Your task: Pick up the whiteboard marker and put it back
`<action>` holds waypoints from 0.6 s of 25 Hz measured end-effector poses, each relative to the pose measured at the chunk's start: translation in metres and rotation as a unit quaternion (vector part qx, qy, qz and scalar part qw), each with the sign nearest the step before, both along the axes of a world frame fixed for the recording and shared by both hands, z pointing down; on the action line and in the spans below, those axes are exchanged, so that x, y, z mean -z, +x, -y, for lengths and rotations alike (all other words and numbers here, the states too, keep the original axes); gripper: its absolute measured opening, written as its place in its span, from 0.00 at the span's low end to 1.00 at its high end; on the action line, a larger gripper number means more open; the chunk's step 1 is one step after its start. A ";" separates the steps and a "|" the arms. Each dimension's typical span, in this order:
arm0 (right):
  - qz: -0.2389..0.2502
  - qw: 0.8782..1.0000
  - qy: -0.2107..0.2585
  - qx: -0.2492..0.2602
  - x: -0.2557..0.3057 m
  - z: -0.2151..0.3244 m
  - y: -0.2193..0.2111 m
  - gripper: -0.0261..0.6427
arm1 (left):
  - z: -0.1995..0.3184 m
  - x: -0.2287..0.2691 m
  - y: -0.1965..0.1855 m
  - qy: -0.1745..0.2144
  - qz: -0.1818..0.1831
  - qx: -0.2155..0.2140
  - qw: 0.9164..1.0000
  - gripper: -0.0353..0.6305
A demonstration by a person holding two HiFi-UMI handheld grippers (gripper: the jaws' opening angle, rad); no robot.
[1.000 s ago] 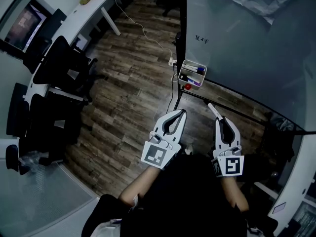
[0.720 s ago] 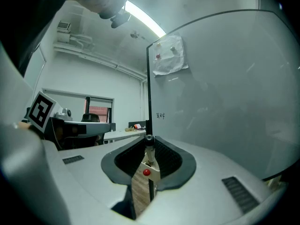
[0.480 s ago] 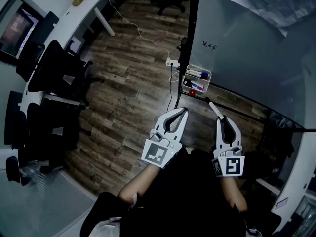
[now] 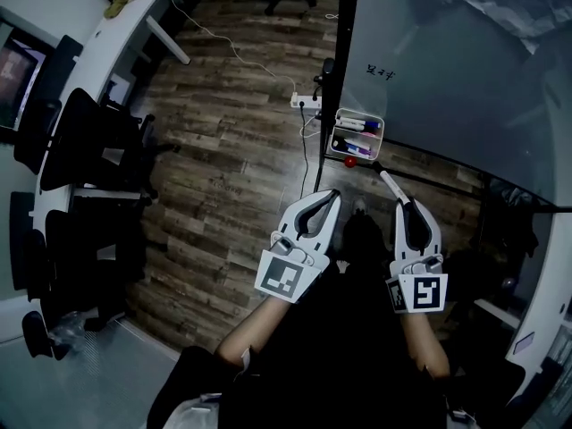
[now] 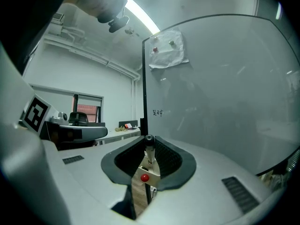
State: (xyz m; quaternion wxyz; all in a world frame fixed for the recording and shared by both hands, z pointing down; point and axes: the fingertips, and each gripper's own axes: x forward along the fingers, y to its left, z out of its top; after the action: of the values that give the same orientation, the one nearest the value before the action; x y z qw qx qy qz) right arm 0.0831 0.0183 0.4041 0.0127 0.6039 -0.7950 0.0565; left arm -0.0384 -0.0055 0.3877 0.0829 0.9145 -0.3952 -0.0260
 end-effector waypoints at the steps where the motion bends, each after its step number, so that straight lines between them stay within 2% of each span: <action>1: -0.003 1.000 -0.001 0.000 -0.001 0.002 0.000 0.15 | 0.003 0.000 0.000 0.001 -0.001 0.000 1.000 0.06; 11: 0.002 1.000 -0.003 0.005 -0.007 0.034 0.006 0.15 | 0.033 -0.001 0.009 0.012 -0.006 0.003 1.000 0.06; 15: 0.007 1.000 -0.005 0.009 -0.012 0.048 0.012 0.15 | 0.043 -0.007 0.016 0.004 0.000 0.005 1.000 0.06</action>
State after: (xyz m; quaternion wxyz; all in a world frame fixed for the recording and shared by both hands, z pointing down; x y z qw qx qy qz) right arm 0.0949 -0.0296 0.4166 0.0109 0.5960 -0.8003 0.0646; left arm -0.0226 -0.0483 0.3947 0.0788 0.9129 -0.3995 -0.0281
